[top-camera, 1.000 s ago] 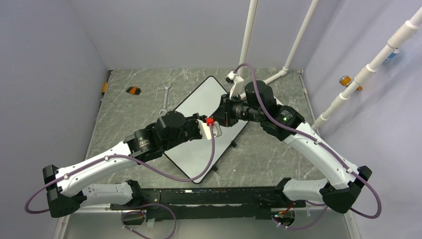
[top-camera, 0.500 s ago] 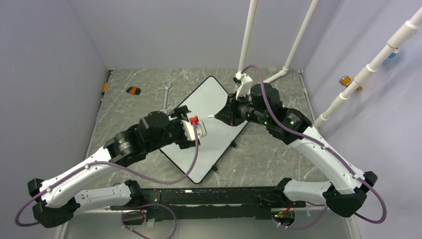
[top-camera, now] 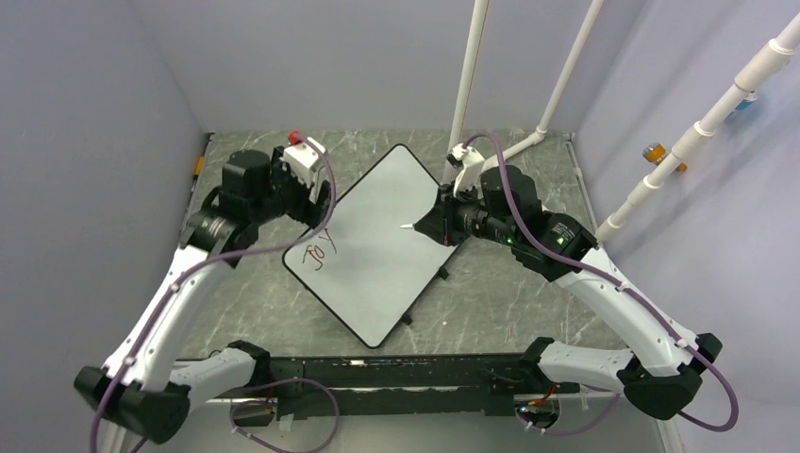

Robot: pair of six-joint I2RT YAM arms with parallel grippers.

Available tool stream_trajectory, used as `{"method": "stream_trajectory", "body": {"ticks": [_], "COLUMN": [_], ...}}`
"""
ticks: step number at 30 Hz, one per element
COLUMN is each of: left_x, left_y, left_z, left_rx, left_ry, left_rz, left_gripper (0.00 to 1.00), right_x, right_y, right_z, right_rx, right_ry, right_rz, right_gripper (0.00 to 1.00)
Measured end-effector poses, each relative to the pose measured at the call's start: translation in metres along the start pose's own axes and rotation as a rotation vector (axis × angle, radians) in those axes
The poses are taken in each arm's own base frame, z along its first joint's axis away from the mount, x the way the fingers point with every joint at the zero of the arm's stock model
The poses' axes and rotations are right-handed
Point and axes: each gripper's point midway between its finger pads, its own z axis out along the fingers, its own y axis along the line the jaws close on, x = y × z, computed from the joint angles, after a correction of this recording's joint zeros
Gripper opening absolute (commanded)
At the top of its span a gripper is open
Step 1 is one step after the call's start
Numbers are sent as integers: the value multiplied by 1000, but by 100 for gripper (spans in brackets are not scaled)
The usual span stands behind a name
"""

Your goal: Write a sentence on the whiteboard

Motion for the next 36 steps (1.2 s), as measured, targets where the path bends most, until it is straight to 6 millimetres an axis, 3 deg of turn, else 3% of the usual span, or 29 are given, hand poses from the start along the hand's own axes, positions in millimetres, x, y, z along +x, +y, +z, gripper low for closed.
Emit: {"method": "stream_trajectory", "body": {"ticks": [8,13,18,22,30,36], "left_x": [37,47,78,84,78,88], "left_y": [36,32,22,16,6,-1], "left_z": [39,57,81,84,80,89], "left_rx": [106,295,434,475,541,563], "left_ry": [107,99,187,216,205,247], "left_rz": [-375,-561,-709,-758,-783,-813], "left_gripper": [80,73,64,58,57,53], "right_x": [6,11,11,12,18,18], "right_y": [2,3,5,6,6,6], "right_z": [1,2,1,0,2,2], "right_rx": [-23,-37,-47,-55,-67,-67], "right_ry": [22,35,36,38,52,53], "right_rz": [-9,-18,-27,-29,-27,-27], "right_gripper": [0,0,0,0,0,0]}}
